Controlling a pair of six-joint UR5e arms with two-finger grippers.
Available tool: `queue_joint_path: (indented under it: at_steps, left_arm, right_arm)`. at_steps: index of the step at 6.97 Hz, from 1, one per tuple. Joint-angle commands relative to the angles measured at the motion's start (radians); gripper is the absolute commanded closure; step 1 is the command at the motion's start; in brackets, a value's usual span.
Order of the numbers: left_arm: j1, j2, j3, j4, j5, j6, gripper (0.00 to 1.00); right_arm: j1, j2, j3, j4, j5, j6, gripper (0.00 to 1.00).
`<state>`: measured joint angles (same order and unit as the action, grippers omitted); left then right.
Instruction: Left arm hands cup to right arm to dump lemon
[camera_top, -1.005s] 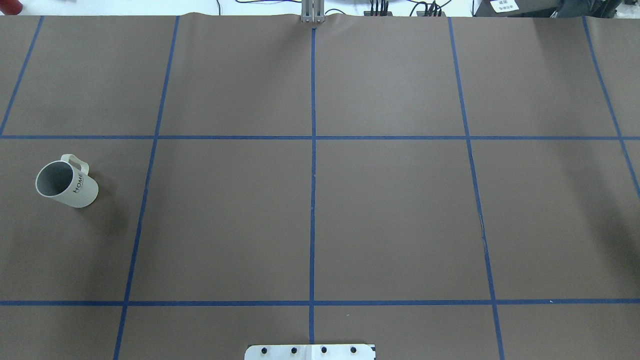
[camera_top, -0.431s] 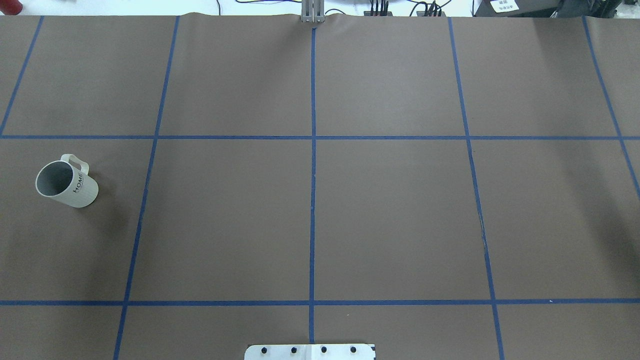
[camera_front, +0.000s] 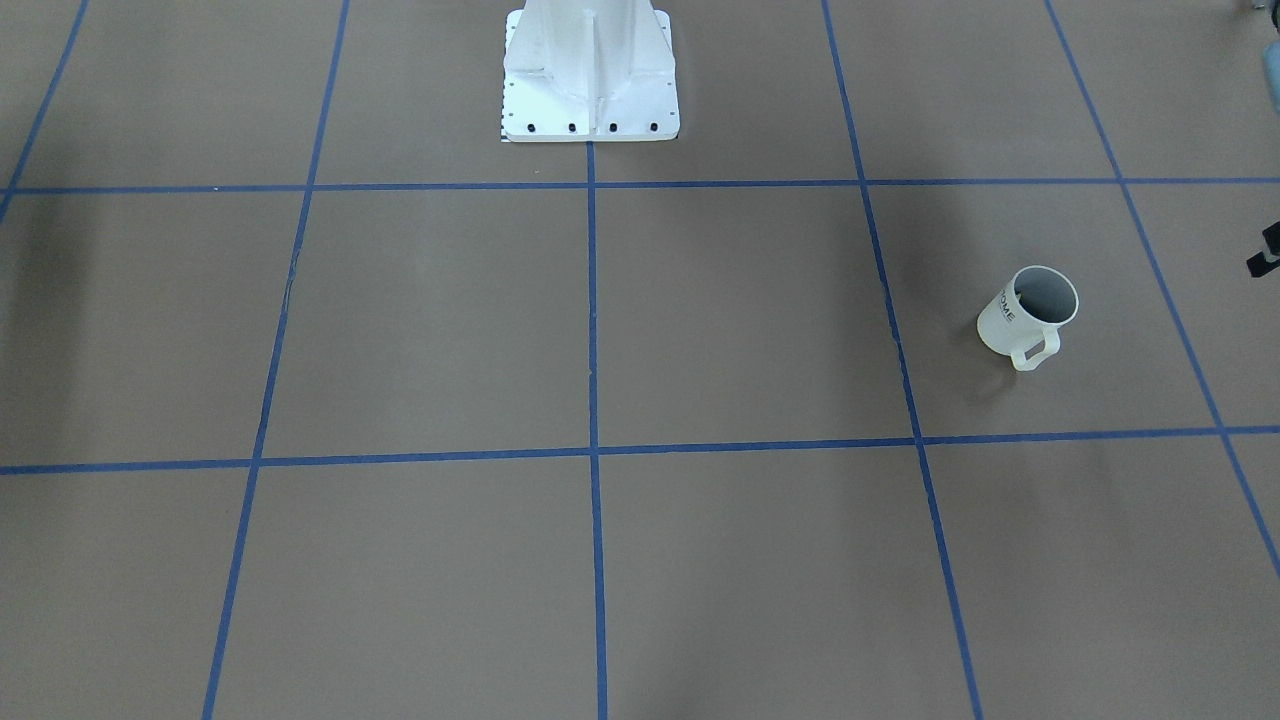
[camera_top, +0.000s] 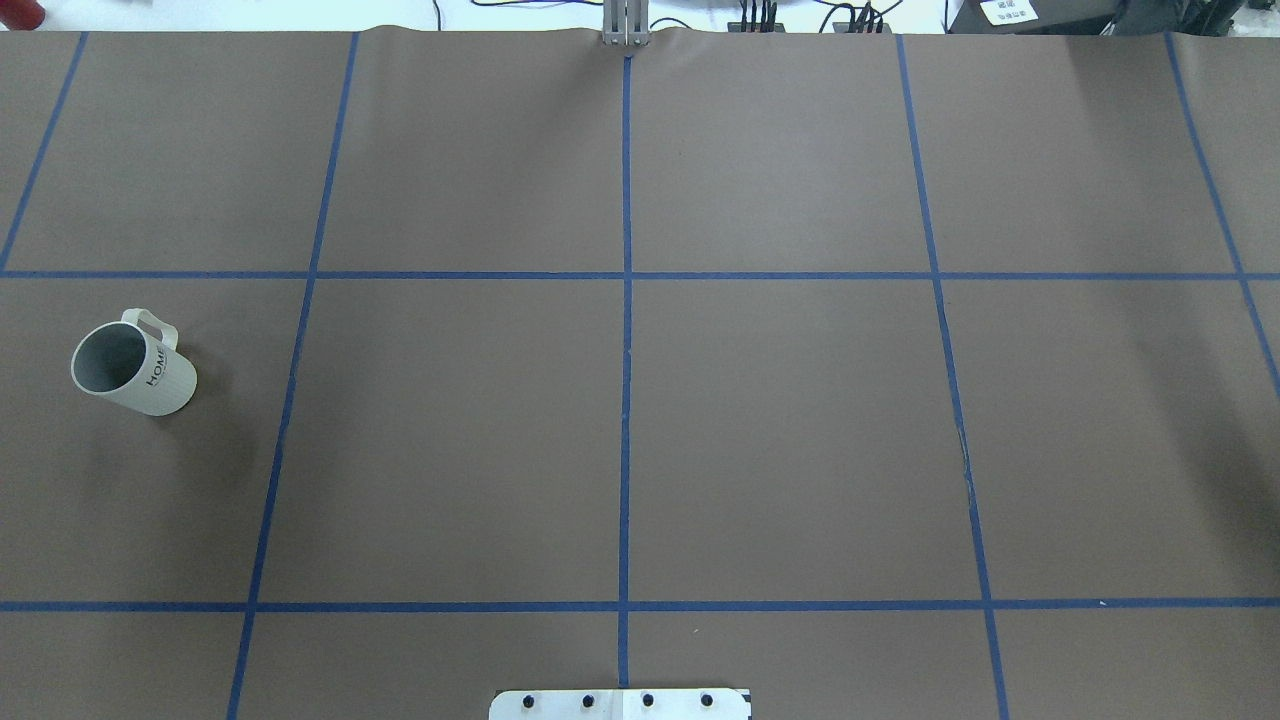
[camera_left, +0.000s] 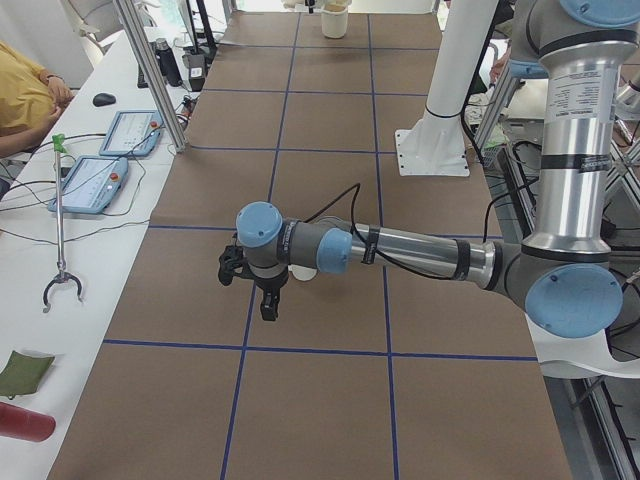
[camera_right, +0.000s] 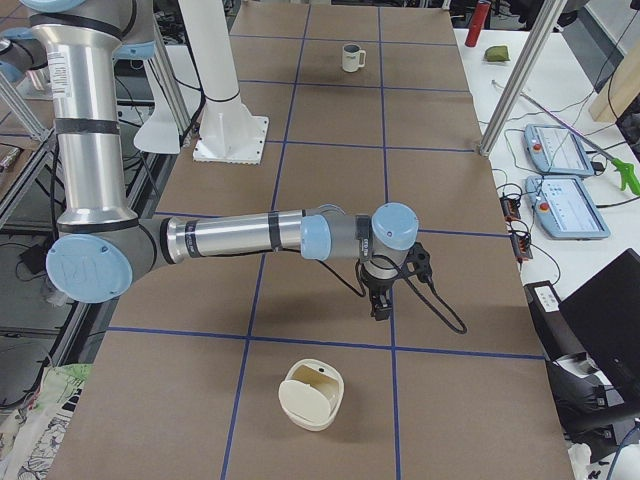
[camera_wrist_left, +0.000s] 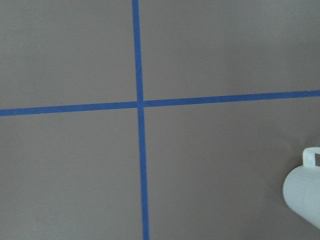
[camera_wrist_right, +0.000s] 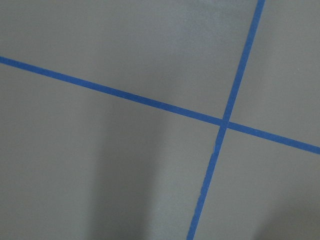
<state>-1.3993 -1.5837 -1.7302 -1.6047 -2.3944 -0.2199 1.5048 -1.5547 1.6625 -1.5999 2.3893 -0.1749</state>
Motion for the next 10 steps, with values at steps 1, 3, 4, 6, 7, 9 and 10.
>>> queue_joint_path:
  at_steps: [1,3,4,6,7,9,10]
  left_arm:
    - [0.101,-0.007,-0.07,-0.009,-0.005,-0.144,0.0]
    - [0.196,0.001,-0.113,-0.018,-0.002,-0.253,0.0]
    - [0.239,0.013,-0.141,-0.061,0.007,-0.281,0.0]
    - [0.25,0.118,-0.123,-0.281,0.1,-0.104,0.01]
    - [0.25,0.12,-0.1,-0.279,0.198,0.022,0.01]
    - [0.25,0.075,-0.074,-0.276,0.167,0.022,0.01]
    - [0.252,0.003,-0.027,-0.273,0.088,-0.06,0.0]
  right_arm:
    - [0.0,-0.065,-0.01,0.166,-0.004,0.002,0.0]
    - [0.0,-0.129,-0.012,0.231,0.001,0.003,0.0]
    - [0.0,-0.137,-0.009,0.236,0.002,0.003,0.0]
    - [0.0,-0.143,-0.006,0.265,0.01,0.0,0.0]
    - [0.0,-0.146,-0.016,0.311,0.014,0.003,0.0]
    - [-0.001,-0.139,-0.053,0.32,0.016,0.003,0.0]
    - [-0.002,-0.137,-0.052,0.33,0.014,0.003,0.0]
